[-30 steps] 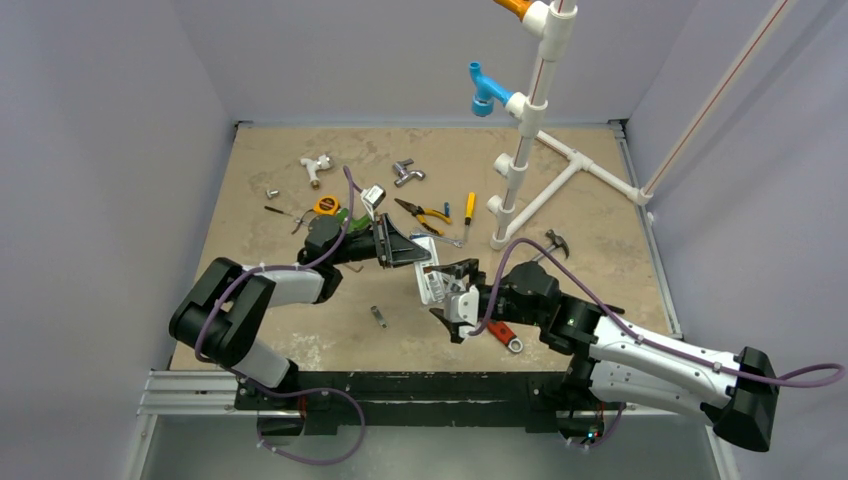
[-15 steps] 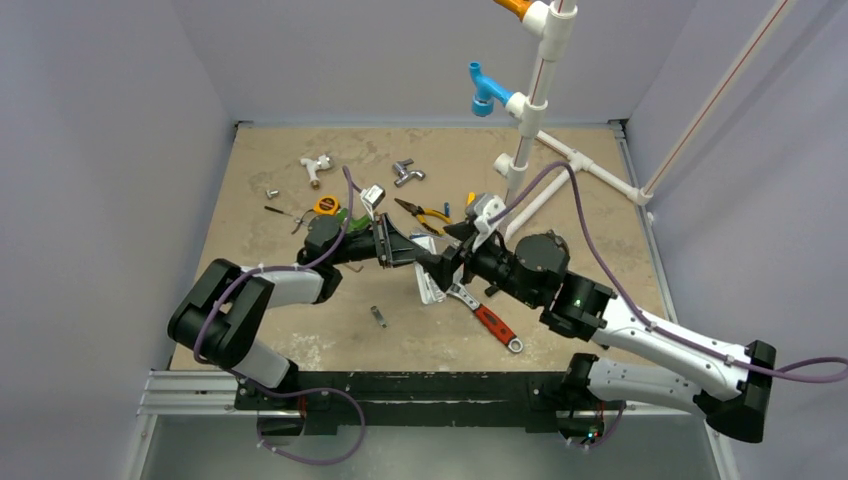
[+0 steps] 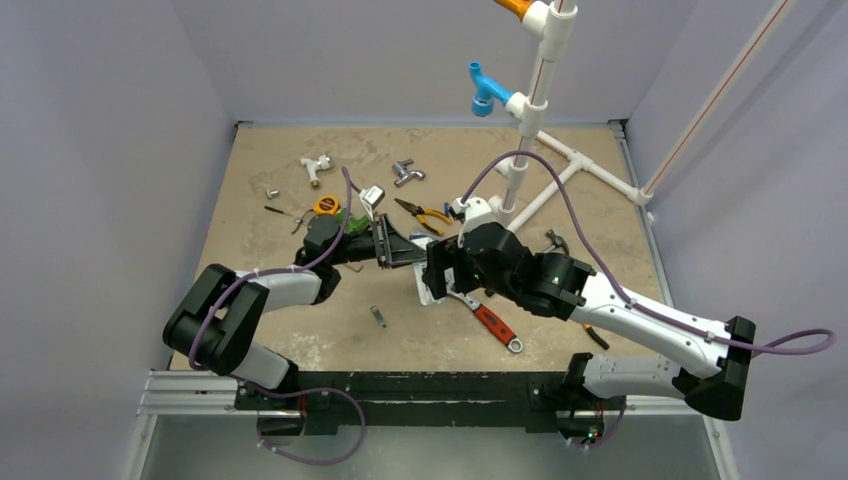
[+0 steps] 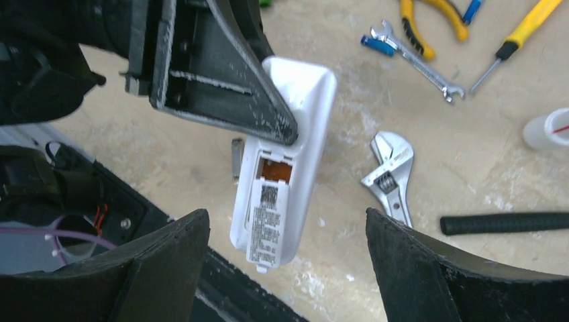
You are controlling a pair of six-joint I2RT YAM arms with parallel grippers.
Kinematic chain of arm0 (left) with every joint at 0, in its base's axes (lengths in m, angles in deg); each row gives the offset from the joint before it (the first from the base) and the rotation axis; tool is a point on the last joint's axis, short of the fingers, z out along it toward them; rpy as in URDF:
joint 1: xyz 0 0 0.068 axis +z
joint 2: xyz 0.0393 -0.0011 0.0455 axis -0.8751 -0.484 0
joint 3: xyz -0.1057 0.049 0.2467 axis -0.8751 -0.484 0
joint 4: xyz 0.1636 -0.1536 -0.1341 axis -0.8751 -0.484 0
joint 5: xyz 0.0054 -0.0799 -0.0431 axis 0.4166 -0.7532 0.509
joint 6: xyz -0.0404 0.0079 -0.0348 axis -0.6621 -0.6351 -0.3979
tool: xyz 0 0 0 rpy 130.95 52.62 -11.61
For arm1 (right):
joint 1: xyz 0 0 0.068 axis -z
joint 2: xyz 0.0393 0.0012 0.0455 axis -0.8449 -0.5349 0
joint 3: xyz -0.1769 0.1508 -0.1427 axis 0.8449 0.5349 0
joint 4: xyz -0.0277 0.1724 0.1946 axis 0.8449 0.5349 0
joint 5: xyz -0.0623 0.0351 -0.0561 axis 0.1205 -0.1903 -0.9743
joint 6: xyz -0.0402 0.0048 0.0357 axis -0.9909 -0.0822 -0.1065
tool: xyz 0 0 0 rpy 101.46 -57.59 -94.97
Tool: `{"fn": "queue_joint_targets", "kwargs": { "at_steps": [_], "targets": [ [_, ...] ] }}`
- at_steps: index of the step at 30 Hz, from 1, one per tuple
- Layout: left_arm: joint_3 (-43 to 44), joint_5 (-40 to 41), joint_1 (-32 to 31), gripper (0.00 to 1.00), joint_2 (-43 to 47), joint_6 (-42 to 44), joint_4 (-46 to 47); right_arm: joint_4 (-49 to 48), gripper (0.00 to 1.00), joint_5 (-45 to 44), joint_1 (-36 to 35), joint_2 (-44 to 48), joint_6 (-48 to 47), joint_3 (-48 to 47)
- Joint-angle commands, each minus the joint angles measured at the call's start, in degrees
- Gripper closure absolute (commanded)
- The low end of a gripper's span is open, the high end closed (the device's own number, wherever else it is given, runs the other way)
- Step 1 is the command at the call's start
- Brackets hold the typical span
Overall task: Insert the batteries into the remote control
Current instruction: Remove the battery cover from the remote control.
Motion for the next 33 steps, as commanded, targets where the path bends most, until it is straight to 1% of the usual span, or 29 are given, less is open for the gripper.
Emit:
{"fn": "queue_joint_targets", "kwargs": {
  "at_steps": [1, 5, 10, 20, 33],
  "targets": [
    [1.5, -0.1, -0.3, 1.0, 0.9, 1.6, 2.0, 4.1, 0.17, 5.0, -0.3, -0.3, 3.6, -2.3],
    [1.7, -0.1, -0.3, 1.0, 0.7, 1.6, 1.7, 4.1, 0.21, 8.4, -0.3, -1.8, 2.7, -1.7],
    [1.6, 0.1, -0.3, 1.0, 0.5, 1.4, 1.5, 3.7, 0.25, 9.4, -0.3, -3.6, 2.0, -1.4],
    [1.9, 0.2, -0.3, 1.0, 0.5, 1.9, 0.6, 3.9, 0.41, 9.1, -0.3, -4.7, 0.5, -1.2],
    [2.6, -0.1, -0.3, 1.0, -0.1, 1.7, 1.0, 5.6, 0.48, 10.2, -0.4, -7.1, -0.6, -1.8]
  ]
}}
